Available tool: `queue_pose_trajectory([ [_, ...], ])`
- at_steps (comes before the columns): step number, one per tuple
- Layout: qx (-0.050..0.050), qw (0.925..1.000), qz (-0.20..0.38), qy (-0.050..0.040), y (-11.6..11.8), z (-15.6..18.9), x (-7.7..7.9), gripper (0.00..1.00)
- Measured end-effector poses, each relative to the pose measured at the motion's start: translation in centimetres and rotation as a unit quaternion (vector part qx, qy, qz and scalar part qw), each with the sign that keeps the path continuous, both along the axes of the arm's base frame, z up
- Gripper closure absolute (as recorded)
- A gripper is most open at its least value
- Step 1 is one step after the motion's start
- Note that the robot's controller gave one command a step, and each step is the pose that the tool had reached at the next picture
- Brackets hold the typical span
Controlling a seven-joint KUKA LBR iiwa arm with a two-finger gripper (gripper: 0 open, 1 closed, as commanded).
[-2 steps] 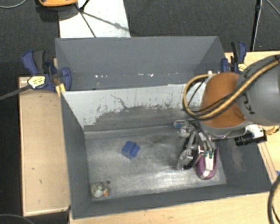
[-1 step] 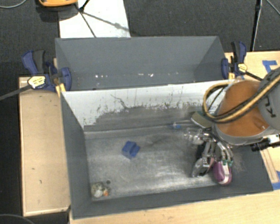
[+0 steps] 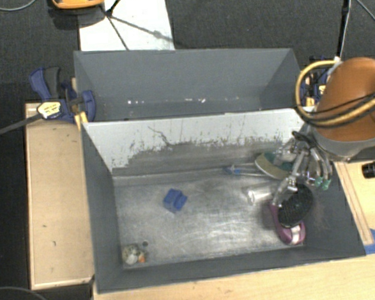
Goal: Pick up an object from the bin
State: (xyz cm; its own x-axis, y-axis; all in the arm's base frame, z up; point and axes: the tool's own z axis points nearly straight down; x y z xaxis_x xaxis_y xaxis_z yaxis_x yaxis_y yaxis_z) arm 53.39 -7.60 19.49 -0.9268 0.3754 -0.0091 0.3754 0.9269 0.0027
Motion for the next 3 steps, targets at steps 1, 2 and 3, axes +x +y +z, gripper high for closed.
queue_pose_trajectory([
  [1,0.001,0.997,-0.077,0.0016,-0.1,-12.1,-1.0,0.0],
  [2,0.001,0.997,-0.077,-0.0038,-0.1,-11.6,-0.7,1.0],
  [3,0.001,0.9959,-0.091,-0.0003,-0.1,-3.1,-0.7,1.0],
])
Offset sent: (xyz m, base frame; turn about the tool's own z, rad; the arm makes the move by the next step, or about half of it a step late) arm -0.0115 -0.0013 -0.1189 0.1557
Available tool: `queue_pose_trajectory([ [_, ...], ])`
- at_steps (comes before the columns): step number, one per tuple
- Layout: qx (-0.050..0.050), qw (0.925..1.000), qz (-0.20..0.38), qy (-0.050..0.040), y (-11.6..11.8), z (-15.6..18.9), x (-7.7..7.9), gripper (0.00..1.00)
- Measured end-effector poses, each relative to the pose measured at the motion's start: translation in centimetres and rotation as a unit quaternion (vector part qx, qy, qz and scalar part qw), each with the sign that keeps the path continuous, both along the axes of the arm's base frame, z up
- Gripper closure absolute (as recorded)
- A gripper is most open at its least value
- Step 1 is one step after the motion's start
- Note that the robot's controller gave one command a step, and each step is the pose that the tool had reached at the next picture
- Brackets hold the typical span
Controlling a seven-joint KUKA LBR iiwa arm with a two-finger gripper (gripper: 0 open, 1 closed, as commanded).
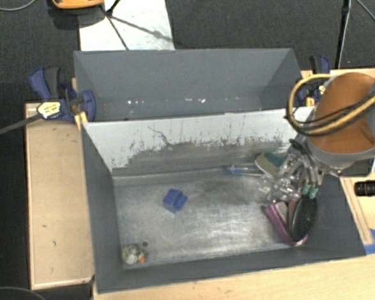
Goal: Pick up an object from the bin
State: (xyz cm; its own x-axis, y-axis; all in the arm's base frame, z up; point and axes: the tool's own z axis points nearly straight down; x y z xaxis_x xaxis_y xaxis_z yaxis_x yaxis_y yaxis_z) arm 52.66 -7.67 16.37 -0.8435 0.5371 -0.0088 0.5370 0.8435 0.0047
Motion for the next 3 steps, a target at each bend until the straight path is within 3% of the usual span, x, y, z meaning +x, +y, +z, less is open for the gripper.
queue_pose_trajectory([
  [1,-0.001,0.9967,0.081,0.0021,-0.3,1.5,-0.2,1.0],
  [2,-0.002,0.9724,0.233,0.0017,-1.6,6.8,-1.4,1.0],
  [3,-0.004,0.8911,0.454,0.0016,-2.3,6.6,0.1,1.0],
])
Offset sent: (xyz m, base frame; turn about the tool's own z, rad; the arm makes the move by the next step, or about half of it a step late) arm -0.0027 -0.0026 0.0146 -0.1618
